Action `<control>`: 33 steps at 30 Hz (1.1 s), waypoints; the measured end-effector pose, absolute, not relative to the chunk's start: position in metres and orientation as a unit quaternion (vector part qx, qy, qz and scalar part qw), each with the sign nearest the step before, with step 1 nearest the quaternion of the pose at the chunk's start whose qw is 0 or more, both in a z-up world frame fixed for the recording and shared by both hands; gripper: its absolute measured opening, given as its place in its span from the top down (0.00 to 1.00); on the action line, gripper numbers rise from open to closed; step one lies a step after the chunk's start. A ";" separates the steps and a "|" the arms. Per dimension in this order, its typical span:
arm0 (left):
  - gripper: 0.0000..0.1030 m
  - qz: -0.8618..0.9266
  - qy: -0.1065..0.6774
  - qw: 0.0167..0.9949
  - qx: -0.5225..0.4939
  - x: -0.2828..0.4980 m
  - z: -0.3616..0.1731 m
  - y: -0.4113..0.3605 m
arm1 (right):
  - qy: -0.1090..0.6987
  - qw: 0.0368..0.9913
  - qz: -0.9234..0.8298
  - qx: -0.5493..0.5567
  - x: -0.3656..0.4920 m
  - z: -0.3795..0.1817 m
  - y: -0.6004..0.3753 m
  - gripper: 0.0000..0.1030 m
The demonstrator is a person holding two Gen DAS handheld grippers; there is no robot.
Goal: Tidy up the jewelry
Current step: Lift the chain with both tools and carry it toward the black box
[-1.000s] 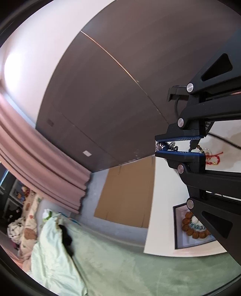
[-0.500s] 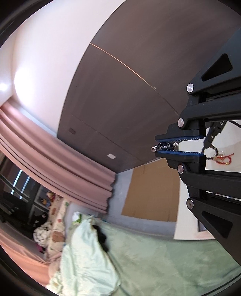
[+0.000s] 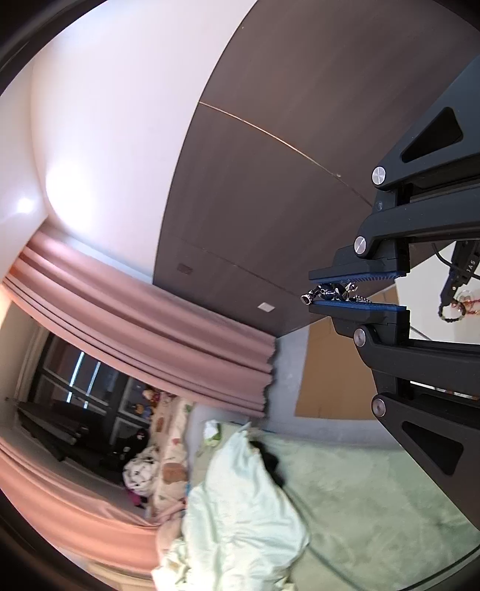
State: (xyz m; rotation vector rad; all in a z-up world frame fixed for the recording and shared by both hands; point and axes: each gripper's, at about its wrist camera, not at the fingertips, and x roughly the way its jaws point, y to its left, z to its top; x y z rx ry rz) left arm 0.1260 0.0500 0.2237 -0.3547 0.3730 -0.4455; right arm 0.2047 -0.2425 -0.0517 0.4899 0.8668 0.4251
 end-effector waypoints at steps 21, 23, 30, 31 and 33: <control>0.91 -0.177 0.267 0.924 -0.209 0.161 0.116 0.075 | 0.433 0.850 0.210 0.213 0.204 -0.061 -0.224 0.91; 0.91 -0.177 0.285 0.916 -0.221 0.166 0.094 0.074 | 0.433 0.850 0.208 0.215 0.204 -0.062 -0.223 0.91; 0.91 -0.160 0.354 0.889 -0.245 0.187 0.011 0.070 | 0.436 0.848 0.201 0.224 0.211 -0.068 -0.219 0.91; 0.91 -0.155 0.362 0.885 -0.248 0.191 0.001 0.071 | 0.436 0.848 0.202 0.223 0.211 -0.069 -0.217 0.91; 0.91 -0.149 0.382 0.873 -0.265 0.197 -0.020 0.074 | 0.435 0.849 0.205 0.220 0.212 -0.069 -0.213 0.91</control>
